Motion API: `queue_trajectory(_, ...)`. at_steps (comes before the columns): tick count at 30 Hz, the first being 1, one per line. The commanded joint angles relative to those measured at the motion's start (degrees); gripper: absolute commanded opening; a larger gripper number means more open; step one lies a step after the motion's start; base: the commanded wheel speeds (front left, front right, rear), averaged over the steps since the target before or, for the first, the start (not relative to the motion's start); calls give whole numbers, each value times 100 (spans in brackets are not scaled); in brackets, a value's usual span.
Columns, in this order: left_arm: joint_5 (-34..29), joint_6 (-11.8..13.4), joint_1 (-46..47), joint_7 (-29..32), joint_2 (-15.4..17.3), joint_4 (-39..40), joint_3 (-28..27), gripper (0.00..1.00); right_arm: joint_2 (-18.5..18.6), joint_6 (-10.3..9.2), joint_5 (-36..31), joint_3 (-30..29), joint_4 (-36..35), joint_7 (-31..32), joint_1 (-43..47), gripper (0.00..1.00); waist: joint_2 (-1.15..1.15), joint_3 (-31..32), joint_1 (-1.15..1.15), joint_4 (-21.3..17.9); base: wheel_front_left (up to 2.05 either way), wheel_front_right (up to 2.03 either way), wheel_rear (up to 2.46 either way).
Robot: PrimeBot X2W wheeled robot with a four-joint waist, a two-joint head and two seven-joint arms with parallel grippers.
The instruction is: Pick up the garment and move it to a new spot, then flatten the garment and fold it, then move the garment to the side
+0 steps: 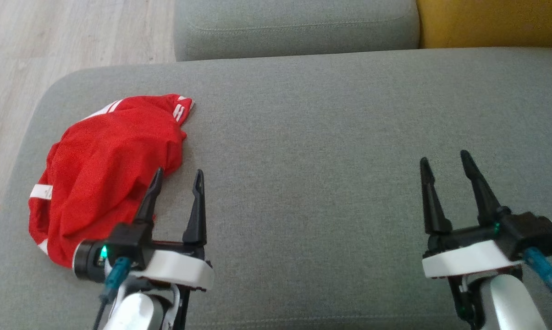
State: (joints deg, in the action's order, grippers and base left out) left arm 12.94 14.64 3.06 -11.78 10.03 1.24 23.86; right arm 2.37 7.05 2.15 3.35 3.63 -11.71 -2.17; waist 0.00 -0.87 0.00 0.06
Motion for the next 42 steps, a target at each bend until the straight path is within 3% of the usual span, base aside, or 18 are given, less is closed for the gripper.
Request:
queue_trajectory(1, -49, 21, 270, -82, 15, 258, -191, 100, 46, 39, 56, 97, -204, -87, -176, 100, 0, 3, 0, 7, 0, 0, 0)
queue_trajectory(9, 20, -473, -71, -215, -360, 136, -736, 100, 49, 42, 1248, 9, 261, -222, -75, 100, 0, 50, 0, 39, 0, 0, 0)
queue_trajectory(20, -479, -1010, -221, -322, -660, -259, -1173, 100, 51, 44, 1271, 83, 585, -329, -67, 100, 0, 86, 0, 47, 0, 0, 0)
queue_trajectory(29, -529, -1146, -220, -322, -710, -254, -1297, 100, 51, 44, 1144, 33, 721, -329, -107, 100, 0, 81, 0, 25, 0, 0, 0)
queue_trajectory(37, -410, -1099, -193, -322, -713, -230, -1269, 100, 51, 44, 1108, -8, 709, -329, -119, 100, 0, 70, 0, 61, 0, 0, 0)
queue_trajectory(42, -354, -1037, -159, -322, -714, -230, -1300, 100, 51, 44, 1068, 85, 707, -329, -103, 100, 0, 76, 0, 299, 0, 0, 0)
